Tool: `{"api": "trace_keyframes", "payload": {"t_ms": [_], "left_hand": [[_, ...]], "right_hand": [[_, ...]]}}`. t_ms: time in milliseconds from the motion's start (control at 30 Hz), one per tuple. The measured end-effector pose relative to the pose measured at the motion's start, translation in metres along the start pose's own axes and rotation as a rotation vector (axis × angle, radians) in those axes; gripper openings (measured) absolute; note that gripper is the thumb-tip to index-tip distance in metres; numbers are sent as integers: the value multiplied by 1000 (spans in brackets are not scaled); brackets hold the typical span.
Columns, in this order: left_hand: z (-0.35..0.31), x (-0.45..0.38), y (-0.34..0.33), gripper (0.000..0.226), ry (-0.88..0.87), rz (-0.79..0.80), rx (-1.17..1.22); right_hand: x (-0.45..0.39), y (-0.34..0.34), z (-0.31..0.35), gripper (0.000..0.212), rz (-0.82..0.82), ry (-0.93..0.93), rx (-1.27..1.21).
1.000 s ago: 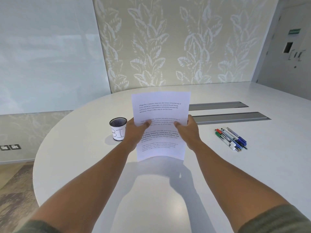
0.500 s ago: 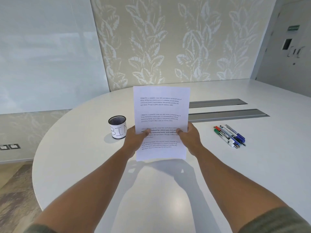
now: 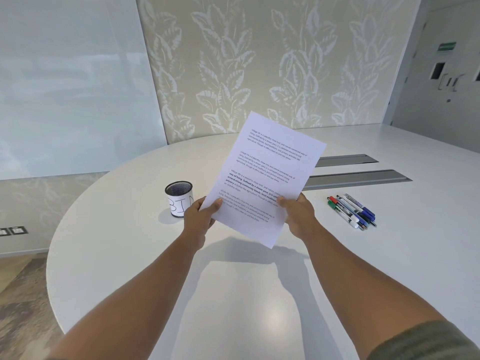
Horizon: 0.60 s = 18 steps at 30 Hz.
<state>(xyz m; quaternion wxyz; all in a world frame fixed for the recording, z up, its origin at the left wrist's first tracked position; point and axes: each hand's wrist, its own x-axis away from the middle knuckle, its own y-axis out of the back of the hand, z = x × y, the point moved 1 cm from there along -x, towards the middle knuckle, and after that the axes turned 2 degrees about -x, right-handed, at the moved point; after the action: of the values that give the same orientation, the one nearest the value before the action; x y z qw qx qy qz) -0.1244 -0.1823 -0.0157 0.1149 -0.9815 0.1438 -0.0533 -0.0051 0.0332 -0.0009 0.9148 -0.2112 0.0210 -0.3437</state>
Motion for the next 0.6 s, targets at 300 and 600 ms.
{"api": "trace_keyframes", "payload": {"t_ms": [300,600], "left_hand": [[2,12,-22,30,66,50,166],[5,12,-26,26,22,123,141]], "right_hand": [[4,-13,-7,47,61,-92,-190],[6,-22,-14,44,54,-130,-174]]}}
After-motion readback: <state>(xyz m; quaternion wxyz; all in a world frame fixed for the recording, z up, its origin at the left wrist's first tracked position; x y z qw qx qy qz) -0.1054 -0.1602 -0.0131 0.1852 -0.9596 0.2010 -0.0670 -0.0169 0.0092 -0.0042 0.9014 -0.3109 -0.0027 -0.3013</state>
